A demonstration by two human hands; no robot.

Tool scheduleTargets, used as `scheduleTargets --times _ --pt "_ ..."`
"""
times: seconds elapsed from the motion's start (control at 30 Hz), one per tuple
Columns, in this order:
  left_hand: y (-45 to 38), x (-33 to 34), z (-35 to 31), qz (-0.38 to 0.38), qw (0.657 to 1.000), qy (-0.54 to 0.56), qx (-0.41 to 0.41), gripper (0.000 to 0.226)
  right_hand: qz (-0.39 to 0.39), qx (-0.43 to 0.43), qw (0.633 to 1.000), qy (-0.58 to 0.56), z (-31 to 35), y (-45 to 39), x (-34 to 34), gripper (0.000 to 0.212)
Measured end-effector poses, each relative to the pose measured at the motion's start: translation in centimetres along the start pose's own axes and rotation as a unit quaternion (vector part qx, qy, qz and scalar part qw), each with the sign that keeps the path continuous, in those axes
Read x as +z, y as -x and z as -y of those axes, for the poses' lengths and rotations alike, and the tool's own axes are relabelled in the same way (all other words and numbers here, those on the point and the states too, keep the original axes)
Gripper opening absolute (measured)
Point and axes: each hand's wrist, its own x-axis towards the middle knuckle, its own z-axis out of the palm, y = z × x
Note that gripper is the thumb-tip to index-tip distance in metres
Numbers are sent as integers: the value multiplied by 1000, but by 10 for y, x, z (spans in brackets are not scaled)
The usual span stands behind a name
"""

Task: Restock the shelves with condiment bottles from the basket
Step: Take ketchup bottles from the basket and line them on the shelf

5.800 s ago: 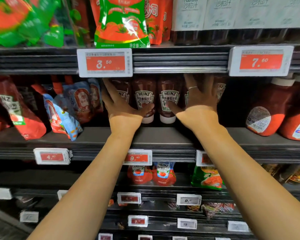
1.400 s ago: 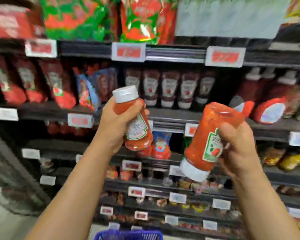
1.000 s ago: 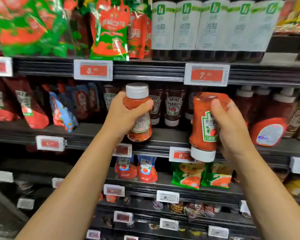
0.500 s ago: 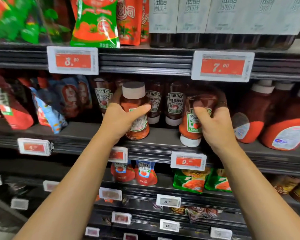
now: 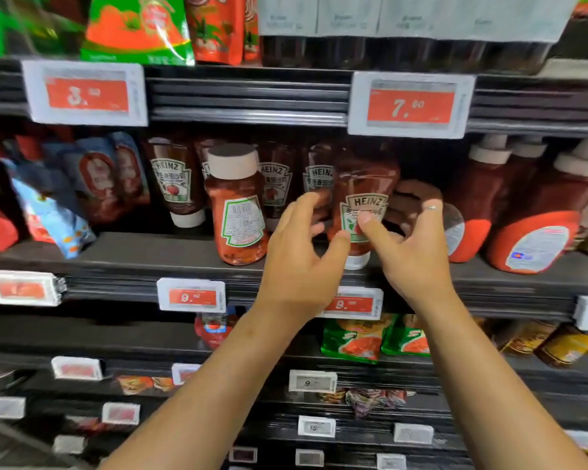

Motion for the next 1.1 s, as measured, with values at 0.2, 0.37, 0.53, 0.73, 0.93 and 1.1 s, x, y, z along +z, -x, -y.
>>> scheduleTargets --times 0.2,0.37,0.53,0.73,0.93,1.1 --pt "-14 19 6 -5 999 -30 -12 25 6 -3 998 56 5 3 -9 56" --pt "-32 35 3 5 992 -126 -24 28 0 -32 972 234 8 -10 -16 83" --pt "-41 37 -2 39 985 -169 -16 42 -24 -5 935 353 5 -27 -12 93" --pt "-11 3 1 -15 992 -121 35 20 -60 -26 939 339 -3 -39 2 95" --pt "7 -49 3 -136 982 -114 58 11 -50 2 935 350 5 -35 6 96" --pt "9 -101 17 -206 965 -159 -45 19 -60 -77 943 317 27 5 41 41"
